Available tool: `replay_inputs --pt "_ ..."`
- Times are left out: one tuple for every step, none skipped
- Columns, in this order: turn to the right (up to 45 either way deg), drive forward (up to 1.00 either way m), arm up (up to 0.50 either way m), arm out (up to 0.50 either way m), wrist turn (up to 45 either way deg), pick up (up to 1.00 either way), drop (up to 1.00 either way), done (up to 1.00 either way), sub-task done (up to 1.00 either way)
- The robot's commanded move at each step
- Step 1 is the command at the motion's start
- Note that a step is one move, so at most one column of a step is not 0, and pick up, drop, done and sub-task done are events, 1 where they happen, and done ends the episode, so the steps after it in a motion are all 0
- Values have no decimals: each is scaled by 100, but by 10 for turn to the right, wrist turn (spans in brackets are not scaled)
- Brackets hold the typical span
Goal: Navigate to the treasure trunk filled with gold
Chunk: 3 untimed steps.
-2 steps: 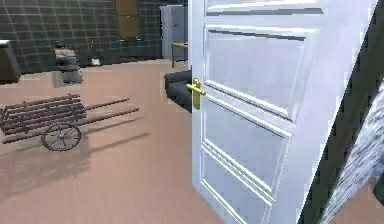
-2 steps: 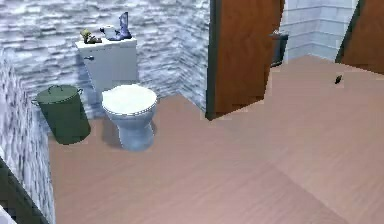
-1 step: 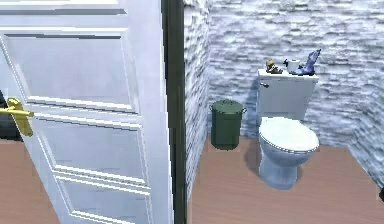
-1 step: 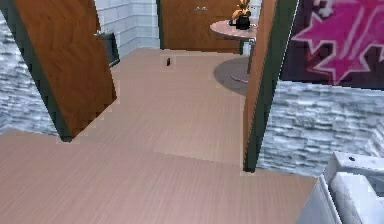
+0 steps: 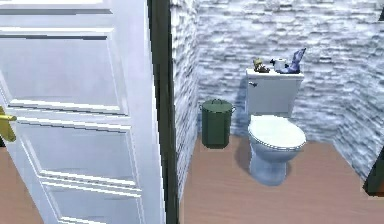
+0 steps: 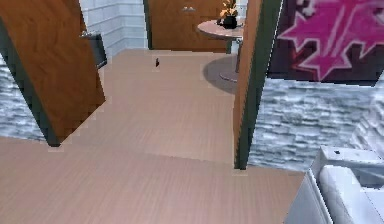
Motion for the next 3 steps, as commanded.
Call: replay_inputs --pt "0 5 0 0 0 0 0 0 0" --pt "450 0 0 0 0 0 0 0 0" --pt "450 0 0 0 0 0 0 0 0"
